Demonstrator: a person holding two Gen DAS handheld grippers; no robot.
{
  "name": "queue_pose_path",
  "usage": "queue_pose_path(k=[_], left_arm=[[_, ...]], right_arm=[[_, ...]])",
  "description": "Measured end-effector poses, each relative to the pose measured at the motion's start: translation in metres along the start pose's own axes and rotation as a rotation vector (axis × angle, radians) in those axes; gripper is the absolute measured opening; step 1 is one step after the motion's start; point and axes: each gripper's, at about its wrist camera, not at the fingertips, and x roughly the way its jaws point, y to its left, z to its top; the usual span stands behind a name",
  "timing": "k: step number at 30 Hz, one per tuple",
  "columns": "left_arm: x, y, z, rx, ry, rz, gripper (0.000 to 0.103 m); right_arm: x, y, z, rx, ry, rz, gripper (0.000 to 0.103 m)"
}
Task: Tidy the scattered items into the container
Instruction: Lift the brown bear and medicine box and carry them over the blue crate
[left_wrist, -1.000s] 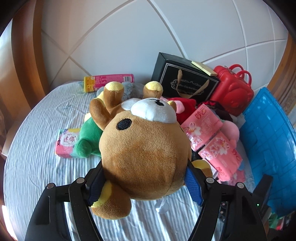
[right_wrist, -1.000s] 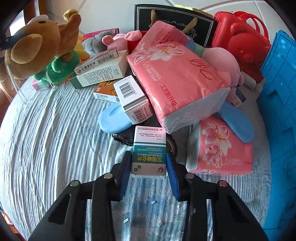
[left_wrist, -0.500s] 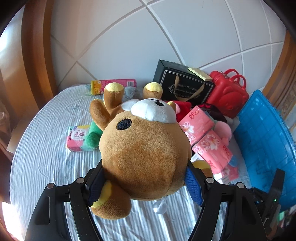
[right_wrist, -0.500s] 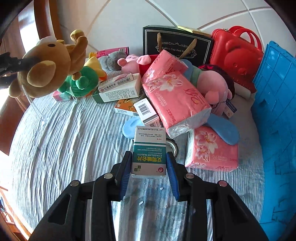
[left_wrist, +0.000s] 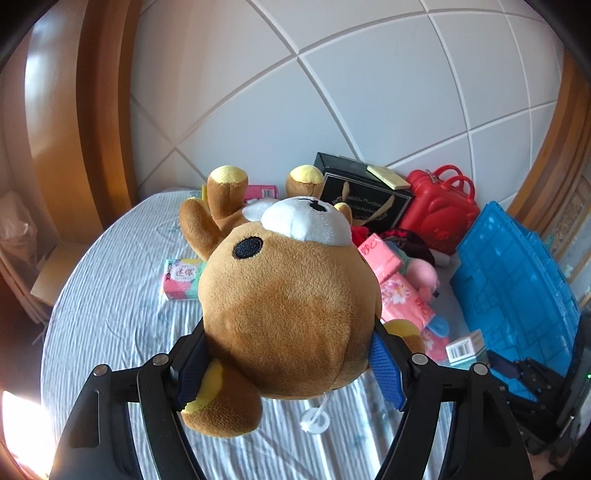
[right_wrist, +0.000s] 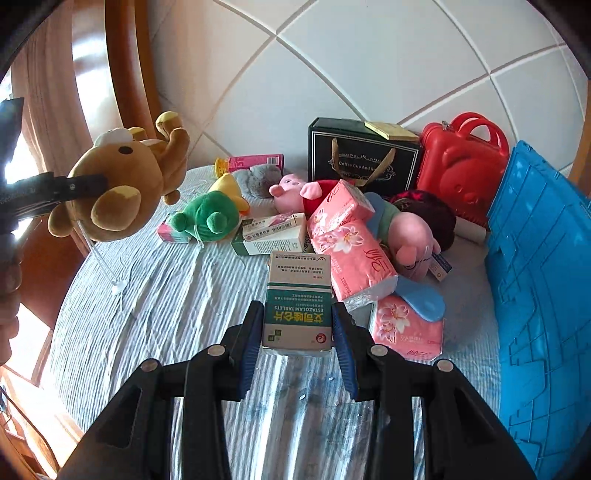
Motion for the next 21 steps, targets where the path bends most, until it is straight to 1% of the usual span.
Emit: queue_pose_path(k=[5,10,14,21], left_arm=[[-0.025,-0.009,0.005,-0.013,-0.037,0.007,0.075],[-0.047,-0.022,0.009,-0.007,-0.07,0.006,0.075],[-0.063,-0.033,0.012,0.006,-0.094,0.008,0.075],[-0.077,-0.06,0.017,0.027,-0.119,-0.001,0.075]], right_arm=[[-0.03,-0.004,0.008,-0.012,-0.043,0.007,0.036],[-0.053,-0.011,0.013,-0.02,-0.082,0.008,0.036],[-0.076,-0.019,0.018,-0.008,-0.131,0.006,0.036],[-0.11,-0.039,0.021,0.011,-0.199,0.006,0.036]])
